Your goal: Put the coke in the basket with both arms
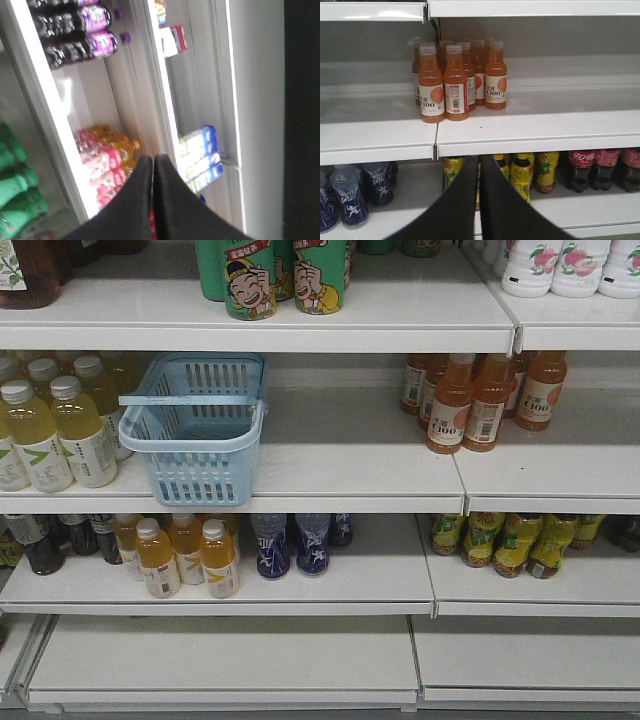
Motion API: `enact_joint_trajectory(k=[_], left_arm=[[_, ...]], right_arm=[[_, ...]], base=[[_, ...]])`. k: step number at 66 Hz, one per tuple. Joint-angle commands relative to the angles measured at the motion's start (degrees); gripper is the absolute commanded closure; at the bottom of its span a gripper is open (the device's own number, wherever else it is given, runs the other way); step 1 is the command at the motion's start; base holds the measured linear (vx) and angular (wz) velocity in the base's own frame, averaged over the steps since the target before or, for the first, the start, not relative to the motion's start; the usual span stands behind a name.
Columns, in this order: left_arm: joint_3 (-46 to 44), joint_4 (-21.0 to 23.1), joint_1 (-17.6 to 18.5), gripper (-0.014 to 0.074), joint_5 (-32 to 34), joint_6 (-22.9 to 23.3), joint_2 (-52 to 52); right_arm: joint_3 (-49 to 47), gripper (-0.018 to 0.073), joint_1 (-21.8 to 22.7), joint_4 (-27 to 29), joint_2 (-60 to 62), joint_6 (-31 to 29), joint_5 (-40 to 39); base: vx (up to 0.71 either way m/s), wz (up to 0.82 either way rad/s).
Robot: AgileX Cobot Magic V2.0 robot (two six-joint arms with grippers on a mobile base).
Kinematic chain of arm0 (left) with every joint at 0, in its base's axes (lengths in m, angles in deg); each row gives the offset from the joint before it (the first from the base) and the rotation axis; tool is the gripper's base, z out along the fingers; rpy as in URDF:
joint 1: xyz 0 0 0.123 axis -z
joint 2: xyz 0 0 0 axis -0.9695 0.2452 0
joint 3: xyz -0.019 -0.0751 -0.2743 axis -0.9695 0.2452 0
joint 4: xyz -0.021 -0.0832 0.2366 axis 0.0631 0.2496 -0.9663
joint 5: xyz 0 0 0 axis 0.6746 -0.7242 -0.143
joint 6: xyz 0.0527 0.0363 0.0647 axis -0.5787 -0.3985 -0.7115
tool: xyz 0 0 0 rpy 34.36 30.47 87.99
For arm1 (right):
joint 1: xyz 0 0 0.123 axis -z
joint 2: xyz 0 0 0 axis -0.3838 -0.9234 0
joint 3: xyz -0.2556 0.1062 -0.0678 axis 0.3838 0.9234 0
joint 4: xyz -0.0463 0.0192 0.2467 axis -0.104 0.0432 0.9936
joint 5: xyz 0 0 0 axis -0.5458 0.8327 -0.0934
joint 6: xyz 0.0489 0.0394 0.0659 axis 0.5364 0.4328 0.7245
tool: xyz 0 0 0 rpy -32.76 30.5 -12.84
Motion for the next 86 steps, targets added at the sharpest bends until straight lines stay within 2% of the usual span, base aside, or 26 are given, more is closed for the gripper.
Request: enact_joint_trajectory(k=[1, 8, 11, 16, 24, 33, 40, 50, 64, 71, 86], left_arm=[[-1.7, -14.8, 3.0, 0.0602, 11.9, 9.5, 6.1], [-1.6, -27.0, 3.6, 0.0602, 16.2, 17.7, 12.5], [-1.6, -29.9, 3.6, 0.0600, 16.3, 19.4, 15.2], [-1.6, -32.0, 3.6, 0.0590, 16.2, 20.2, 19.7], [-1.6, -30.3, 3.6, 0.0528, 16.3, 22.4, 27.0], [-1.6, -29.8, 3.6, 0.0384, 18.6, 26.5, 36.1], [-1.6, -29.8, 3.6, 0.0249, 22.9, 29.7, 44.1], [-1.6, -28.1, 3.6, 0.0141, 31.4, 34.1, 54.9], [-2.0, -19.3, 3.6, 0.0132, 44.6, 34.0, 70.6], [-5.9, -19.6, 3.6, 0.0132, 48.5, 34.0, 77.2], [-16.6, -21.2, 3.6, 0.0132, 48.3, 34.1, 87.8]], right_arm=[[0.3, 0.0561, 0.4, -0.7, 0.7, -0.5, -4.4], [0.3, 0.0561, 0.4, -0.7, 0.7, -0.5, -4.4], [0.3, 0.0561, 0.4, -0.7, 0.7, -0.5, -4.4], [0.3, 0.0561, 0.4, -0.7, 0.7, -0.5, -4.5], [0.3, 0.0561, 0.4, -0.7, 0.7, -0.5, -4.5], [0.3, 0.0561, 0.4, -0.7, 0.7, -0.5, -4.5], [0.3, 0.0561, 0.4, -0.7, 0.7, -0.5, -4.5], [0.3, 0.0561, 0.4, -0.7, 0.7, -0.5, -4.3], [0.3, 0.0561, 0.4, -0.7, 0.7, -0.5, -4.3], [0.3, 0.0561, 0.4, -0.7, 0.7, -0.5, -4.3], [0.3, 0.0561, 0.4, -0.7, 0.7, -0.5, -4.3]], base=[[0.00, 0.00], [0.00, 0.00], [0.00, 0.00], [0.00, 0.00], [0.00, 0.00], [0.00, 0.00], [0.00, 0.00], [0.00, 0.00], [0.00, 0.00], [0.00, 0.00], [0.00, 0.00]])
